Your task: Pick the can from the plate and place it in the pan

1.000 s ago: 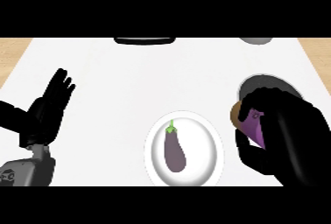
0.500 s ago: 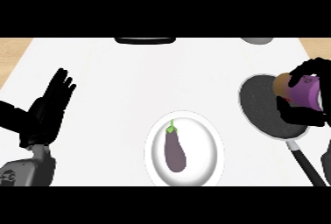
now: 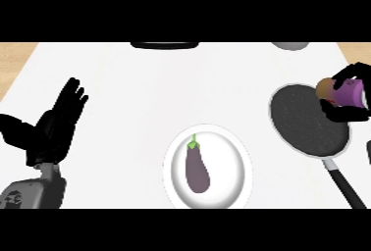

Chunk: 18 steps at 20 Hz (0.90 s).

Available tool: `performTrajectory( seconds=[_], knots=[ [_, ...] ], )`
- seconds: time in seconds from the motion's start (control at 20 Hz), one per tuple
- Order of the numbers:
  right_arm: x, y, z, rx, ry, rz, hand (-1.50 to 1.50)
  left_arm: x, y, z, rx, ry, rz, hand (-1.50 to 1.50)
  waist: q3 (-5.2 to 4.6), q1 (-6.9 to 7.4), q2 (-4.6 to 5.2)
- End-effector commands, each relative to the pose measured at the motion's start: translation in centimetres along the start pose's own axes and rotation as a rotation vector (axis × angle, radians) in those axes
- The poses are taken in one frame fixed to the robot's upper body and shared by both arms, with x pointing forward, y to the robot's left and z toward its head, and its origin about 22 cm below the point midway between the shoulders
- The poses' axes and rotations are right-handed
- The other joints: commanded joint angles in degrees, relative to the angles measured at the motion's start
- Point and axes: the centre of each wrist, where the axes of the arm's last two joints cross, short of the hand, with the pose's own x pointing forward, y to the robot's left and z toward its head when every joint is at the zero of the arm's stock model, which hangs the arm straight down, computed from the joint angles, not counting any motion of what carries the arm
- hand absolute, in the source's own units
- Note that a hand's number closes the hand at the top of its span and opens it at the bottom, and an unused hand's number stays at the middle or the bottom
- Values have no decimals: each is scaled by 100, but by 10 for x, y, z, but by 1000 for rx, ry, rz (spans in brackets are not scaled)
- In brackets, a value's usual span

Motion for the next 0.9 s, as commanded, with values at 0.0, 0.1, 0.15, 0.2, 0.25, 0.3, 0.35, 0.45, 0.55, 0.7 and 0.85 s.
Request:
performTrajectory(
  seconds=[0.0, 0.1, 0.15, 0.2, 0.25, 0.3, 0.35, 0.45, 0.55, 0.7, 0.85],
  knots=[
    [-22, 44, -7, 32, -28, -38, 150, -6, -4, -2, -3, -3, 2, 0, 0, 31, 12],
    [-26, 61, -10, 73, -47, 1, 150, -10, -7, -6, 4, -8, -19, 0, 0, 44, 22],
    [-27, 74, -5, 66, -36, -18, 150, -17, -5, -5, 4, 9, 16, 0, -1, 28, 15],
    [-30, 79, -6, 82, -32, 28, 150, 14, 7, -8, -5, 1, 14, 0, 0, 39, 6],
    [-48, 69, -6, 105, 17, 54, 150, -9, 1, 2, 3, 15, 3, 0, -2, 20, 2],
    [-58, 65, -11, 137, 38, 101, 150, -6, -2, 9, -8, -3, -11, 0, 1, 86, 14],
    [-56, 81, -9, 154, 104, -4, 150, 2, -4, -4, -1, -9, 1, 0, 3, 71, 25],
    [-68, 72, -11, 148, 241, -65, -150, 12, -4, -25, 17, -1, 14, 0, 4, 26, 45],
    [-61, 102, -1, 213, 258, -99, -150, 8, -10, -6, -9, -7, 1, 0, 5, 77, 22],
    [-73, 98, -10, 268, 215, -112, -150, 3, -3, -12, 3, -16, 6, 0, 4, 68, 30],
    [-89, 107, 7, 198, 200, -174, -150, 7, -3, -11, -14, -8, 8, 0, 9, 84, 44]
  ],
)
